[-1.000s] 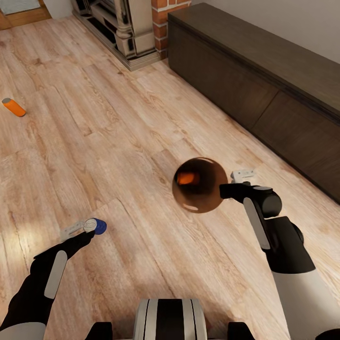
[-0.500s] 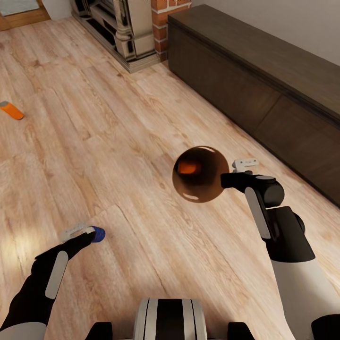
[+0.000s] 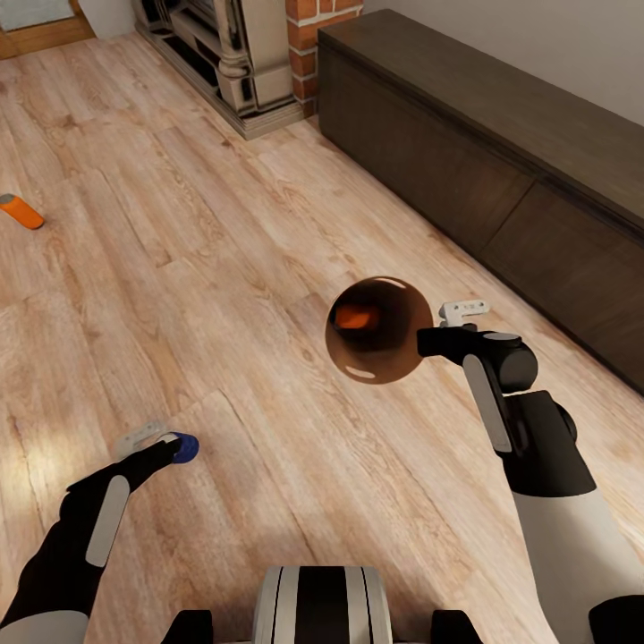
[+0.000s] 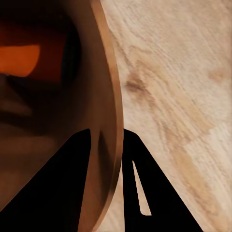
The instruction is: Put the three can of soda from the living room inside the tash can in the kitchen.
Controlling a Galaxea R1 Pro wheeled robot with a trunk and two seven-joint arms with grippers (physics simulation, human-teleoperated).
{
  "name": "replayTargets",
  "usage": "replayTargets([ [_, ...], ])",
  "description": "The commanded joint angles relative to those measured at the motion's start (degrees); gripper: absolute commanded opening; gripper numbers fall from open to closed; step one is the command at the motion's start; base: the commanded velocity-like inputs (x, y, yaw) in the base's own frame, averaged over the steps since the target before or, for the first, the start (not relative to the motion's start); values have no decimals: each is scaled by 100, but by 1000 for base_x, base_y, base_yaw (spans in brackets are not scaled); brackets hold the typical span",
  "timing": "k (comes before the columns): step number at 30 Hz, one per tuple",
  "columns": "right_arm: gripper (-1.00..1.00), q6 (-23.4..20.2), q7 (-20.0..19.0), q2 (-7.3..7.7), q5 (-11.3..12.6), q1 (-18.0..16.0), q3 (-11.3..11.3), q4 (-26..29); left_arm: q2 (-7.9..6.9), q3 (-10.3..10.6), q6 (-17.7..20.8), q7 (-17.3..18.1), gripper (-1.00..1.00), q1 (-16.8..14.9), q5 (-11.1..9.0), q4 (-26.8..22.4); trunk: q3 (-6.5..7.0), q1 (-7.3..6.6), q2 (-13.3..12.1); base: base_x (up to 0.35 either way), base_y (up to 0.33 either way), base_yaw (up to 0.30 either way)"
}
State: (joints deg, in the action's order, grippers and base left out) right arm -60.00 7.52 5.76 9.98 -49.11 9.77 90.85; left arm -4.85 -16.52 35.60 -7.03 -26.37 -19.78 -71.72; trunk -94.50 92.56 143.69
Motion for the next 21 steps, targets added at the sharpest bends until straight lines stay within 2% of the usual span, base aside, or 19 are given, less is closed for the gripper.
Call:
replayTargets([
  [1,-100,0,-14,-11,74,-2,1,3,9,0,0,0,100,0,0,0,1,-1,0,0,0,0],
  [7,-100,0,-13,-192,-5,-1,81,3,65,0,0,4,100,0,8,-29,1,-1,0,0,0,0],
  [11,-100,0,-20,-331,-554,5,216,3,70,0,0,6,100,0,9,-38,1,-1,0,128,3,0],
  [13,-100,0,-21,-376,-657,6,233,3,71,0,0,13,100,3,7,-46,1,-1,0,99,7,0],
  [21,-100,0,-22,-423,-730,12,244,3,72,0,0,13,100,5,2,-52,1,-1,0,19,1,0],
])
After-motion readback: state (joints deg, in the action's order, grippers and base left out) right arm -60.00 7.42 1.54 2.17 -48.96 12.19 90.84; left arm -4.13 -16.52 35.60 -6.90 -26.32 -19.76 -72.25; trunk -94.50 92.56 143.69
